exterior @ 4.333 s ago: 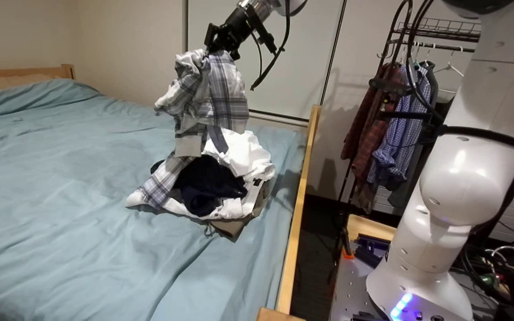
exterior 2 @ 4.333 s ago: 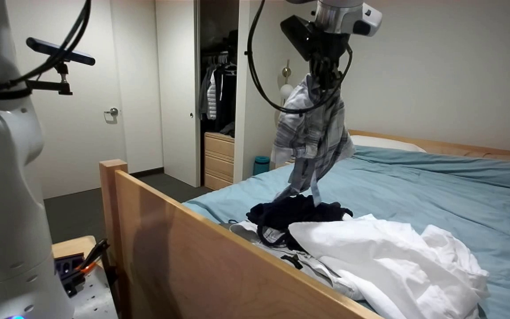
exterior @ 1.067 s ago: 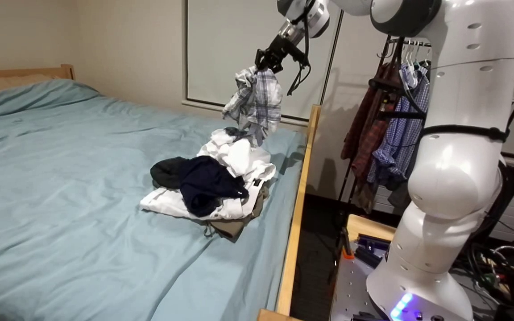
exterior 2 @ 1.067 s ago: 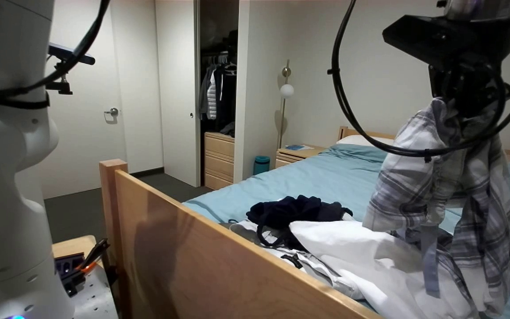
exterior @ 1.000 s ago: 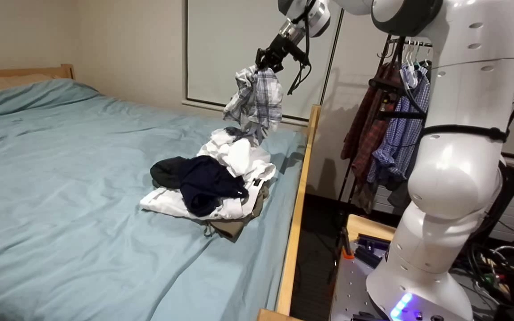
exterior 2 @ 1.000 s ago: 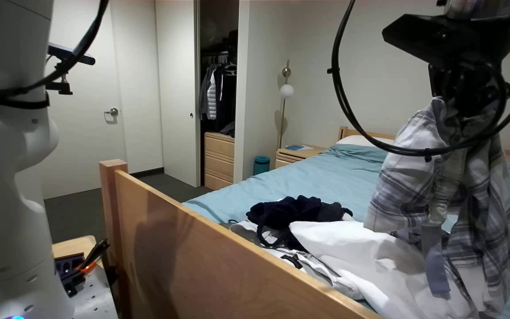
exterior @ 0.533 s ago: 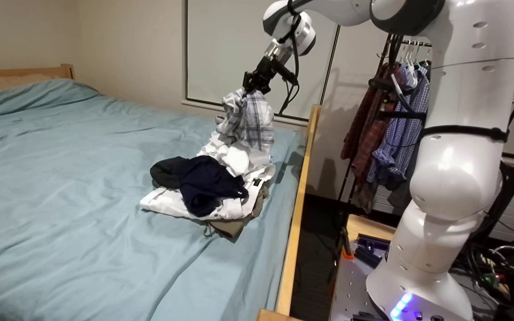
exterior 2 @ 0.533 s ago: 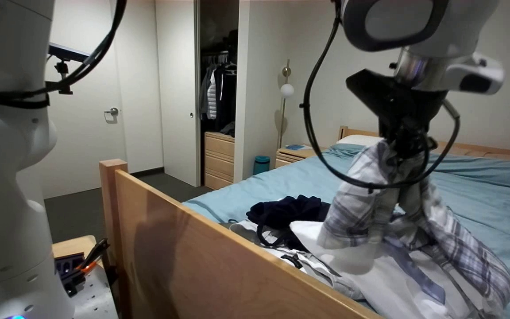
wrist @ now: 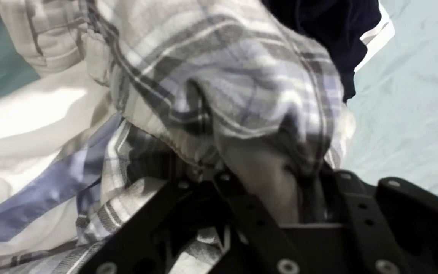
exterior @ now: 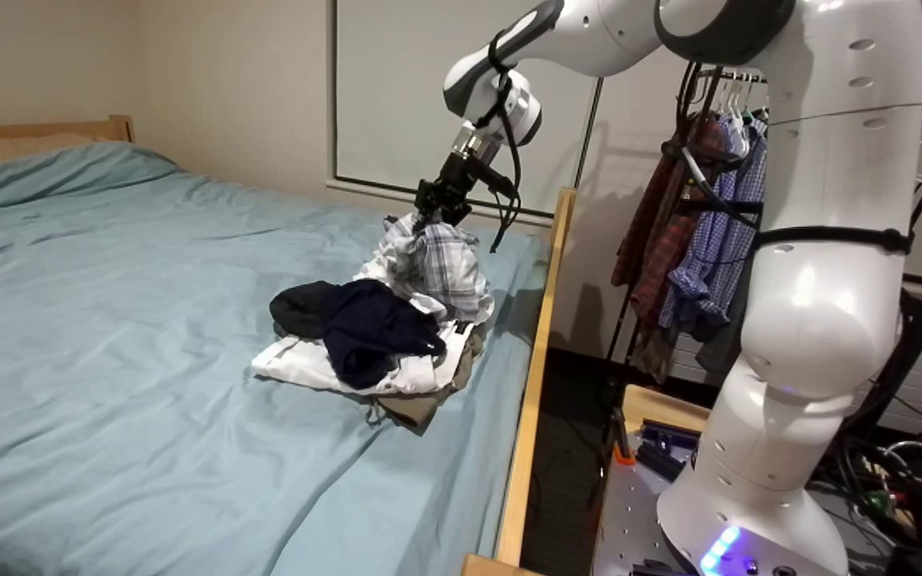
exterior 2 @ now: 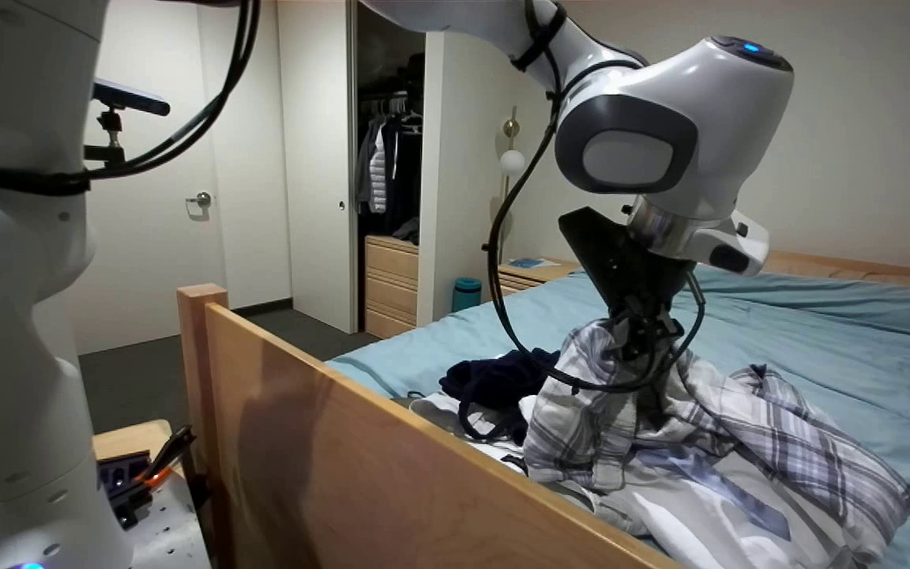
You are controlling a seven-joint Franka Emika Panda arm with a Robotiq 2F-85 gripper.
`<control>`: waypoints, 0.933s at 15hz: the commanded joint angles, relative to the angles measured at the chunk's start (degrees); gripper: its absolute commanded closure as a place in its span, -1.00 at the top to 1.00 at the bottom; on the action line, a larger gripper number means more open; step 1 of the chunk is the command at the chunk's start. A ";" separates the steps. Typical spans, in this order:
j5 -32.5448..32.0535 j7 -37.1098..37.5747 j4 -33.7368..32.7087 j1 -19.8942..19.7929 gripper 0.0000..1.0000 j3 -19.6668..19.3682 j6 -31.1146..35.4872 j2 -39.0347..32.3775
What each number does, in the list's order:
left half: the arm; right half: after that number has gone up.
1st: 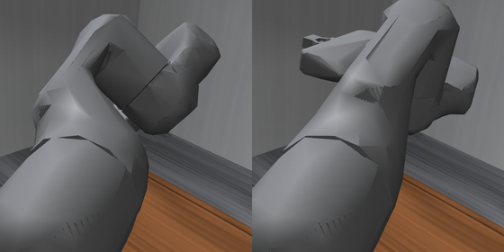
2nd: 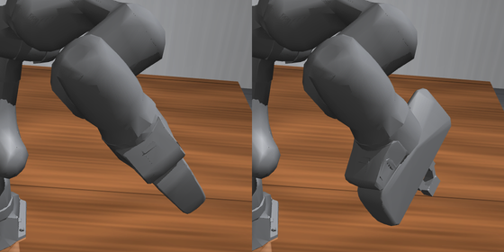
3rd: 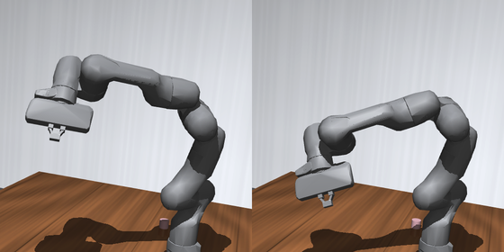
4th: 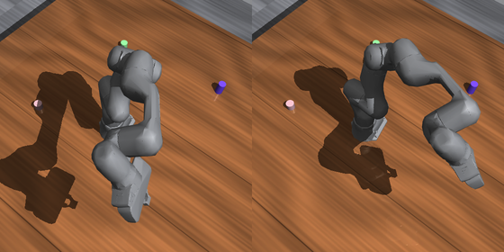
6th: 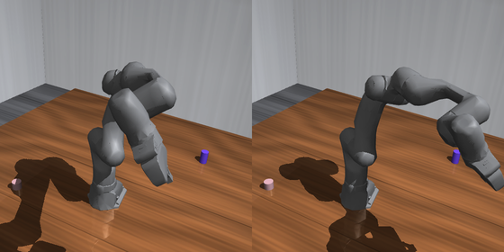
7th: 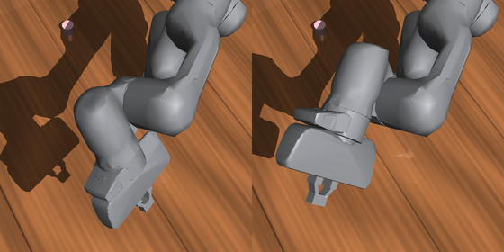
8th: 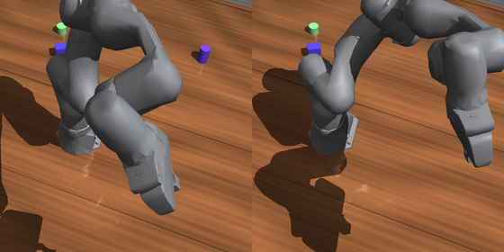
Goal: Put the checked shirt on the pile of clothes on the right
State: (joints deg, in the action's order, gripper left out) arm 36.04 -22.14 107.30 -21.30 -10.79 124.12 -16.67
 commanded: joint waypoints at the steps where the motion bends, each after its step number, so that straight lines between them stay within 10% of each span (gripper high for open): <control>1: 3.56 -2.02 5.79 0.57 0.56 1.21 3.88 5.28; 5: 8.07 -3.53 11.39 2.95 0.97 2.36 5.67 11.31; 14: -7.34 4.87 31.74 9.25 1.00 1.43 4.99 29.12</control>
State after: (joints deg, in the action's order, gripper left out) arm 33.59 -19.57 130.74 -13.26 -8.70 127.61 6.22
